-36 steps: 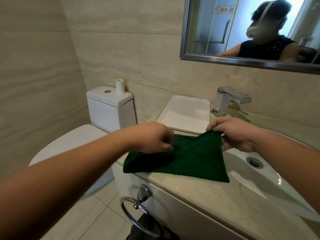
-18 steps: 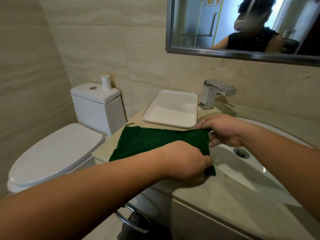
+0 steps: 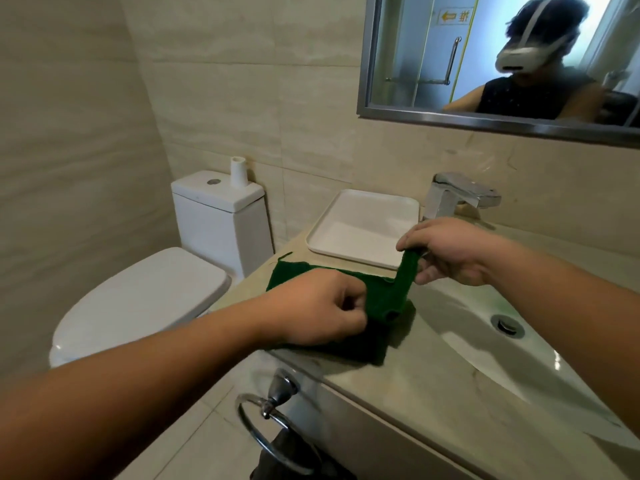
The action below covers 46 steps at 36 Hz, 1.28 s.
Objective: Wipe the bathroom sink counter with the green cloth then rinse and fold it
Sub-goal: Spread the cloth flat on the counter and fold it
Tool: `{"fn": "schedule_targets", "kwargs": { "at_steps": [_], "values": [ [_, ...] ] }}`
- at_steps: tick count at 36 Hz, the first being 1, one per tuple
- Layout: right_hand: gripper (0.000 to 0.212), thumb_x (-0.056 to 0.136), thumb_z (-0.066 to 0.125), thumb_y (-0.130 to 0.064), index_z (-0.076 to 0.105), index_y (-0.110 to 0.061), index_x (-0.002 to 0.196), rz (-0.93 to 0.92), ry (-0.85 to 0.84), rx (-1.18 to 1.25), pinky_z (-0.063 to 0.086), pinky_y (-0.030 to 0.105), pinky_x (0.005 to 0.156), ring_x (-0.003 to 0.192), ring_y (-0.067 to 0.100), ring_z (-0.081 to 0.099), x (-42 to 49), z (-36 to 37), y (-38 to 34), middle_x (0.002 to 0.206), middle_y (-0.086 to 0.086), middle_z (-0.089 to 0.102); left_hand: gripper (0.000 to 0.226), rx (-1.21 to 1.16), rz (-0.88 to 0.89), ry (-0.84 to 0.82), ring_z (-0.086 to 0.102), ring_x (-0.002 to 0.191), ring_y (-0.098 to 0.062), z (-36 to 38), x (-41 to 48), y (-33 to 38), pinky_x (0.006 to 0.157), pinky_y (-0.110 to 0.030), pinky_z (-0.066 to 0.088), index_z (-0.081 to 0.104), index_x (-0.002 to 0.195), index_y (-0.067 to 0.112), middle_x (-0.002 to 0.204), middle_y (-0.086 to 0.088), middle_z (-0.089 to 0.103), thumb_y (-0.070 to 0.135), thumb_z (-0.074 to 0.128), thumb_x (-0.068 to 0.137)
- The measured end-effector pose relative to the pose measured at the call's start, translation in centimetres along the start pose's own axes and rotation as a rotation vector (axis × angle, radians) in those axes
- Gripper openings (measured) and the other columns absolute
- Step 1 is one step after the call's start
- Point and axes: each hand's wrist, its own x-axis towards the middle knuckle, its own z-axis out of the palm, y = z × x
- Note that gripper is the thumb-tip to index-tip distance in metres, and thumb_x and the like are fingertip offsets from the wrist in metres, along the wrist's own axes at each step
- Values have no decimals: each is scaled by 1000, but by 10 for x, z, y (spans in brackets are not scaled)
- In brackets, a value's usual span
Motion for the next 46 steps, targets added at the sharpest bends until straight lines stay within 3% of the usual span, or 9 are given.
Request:
{"fn": "schedule_targets", "kwargs": {
  "at_steps": [12, 15, 17, 22, 25, 28, 34, 40, 46],
  "values": [
    [27, 95, 64, -3, 61, 13, 117, -22, -232, -2, 63, 32, 54, 63, 28, 73, 24, 108, -59, 71, 18, 67, 16, -354, -417, -38, 54, 54, -16, -34, -82, -70, 50, -26, 40, 69, 85, 10, 64, -4, 65, 19, 62, 96],
    [30, 97, 61, -5, 58, 13, 121, -43, -251, -18, 65, 35, 59, 65, 28, 74, 28, 132, -64, 80, 20, 70, 21, -347, -477, -87, 56, 53, -17, -37, -91, -77, 49, -28, 37, 70, 87, 7, 65, -7, 67, 22, 61, 97],
    [30, 100, 56, -5, 55, 5, 128, -61, -262, -68, 66, 37, 65, 73, 31, 77, 28, 145, -65, 100, 23, 71, 31, -133, -505, -111, 59, 51, -13, -40, -92, -79, 54, -28, 45, 71, 84, 8, 64, -3, 69, 33, 60, 99],
    [35, 97, 58, -6, 60, -9, 132, -177, -268, -295, 65, 36, 72, 92, 32, 77, 21, 148, -59, 110, 18, 72, 19, 442, -195, 108, 59, 77, -9, -47, -89, -77, 64, -23, 44, 61, 99, 31, 87, 10, 61, 48, 67, 94],
    [11, 95, 63, -18, 70, -19, 104, -388, -238, -665, 62, 31, 67, 82, 21, 75, 3, 137, -51, 93, 5, 74, 50, 533, 142, 78, 50, 106, -6, -42, -84, -90, 84, -21, 47, 54, 128, 35, 122, 10, 53, 50, 76, 85],
    [10, 91, 68, -40, 65, -30, 94, -565, -321, -1064, 52, 32, 73, 81, 11, 64, -23, 125, -38, 87, -7, 67, 72, 618, 232, -1, 45, 121, -13, -32, -77, -105, 98, -28, 44, 49, 141, 34, 137, 5, 49, 54, 81, 80],
    [55, 74, 68, -77, 50, -34, 104, -747, -356, -1404, 47, 32, 76, 88, 9, 49, -56, 120, -4, 99, -12, 51, 37, 691, 313, 104, 52, 97, -10, -25, -71, -113, 76, -35, 57, 56, 119, 30, 112, 6, 57, 35, 76, 87],
    [59, 75, 62, -78, 52, -34, 112, -834, -336, -1401, 48, 33, 83, 97, 13, 49, -60, 119, 7, 104, -10, 50, 19, 630, 266, 61, 42, 80, -6, -30, -74, -110, 65, -29, 47, 58, 103, 29, 97, 10, 51, 36, 65, 87],
    [57, 85, 48, -74, 56, -31, 121, -892, -258, -1528, 54, 38, 83, 101, 17, 56, -80, 113, 19, 111, -8, 53, 7, 394, 97, 30, 55, 75, -9, -36, -74, -97, 68, -35, 51, 57, 94, 31, 85, 11, 56, 36, 58, 89]
  ]
}}
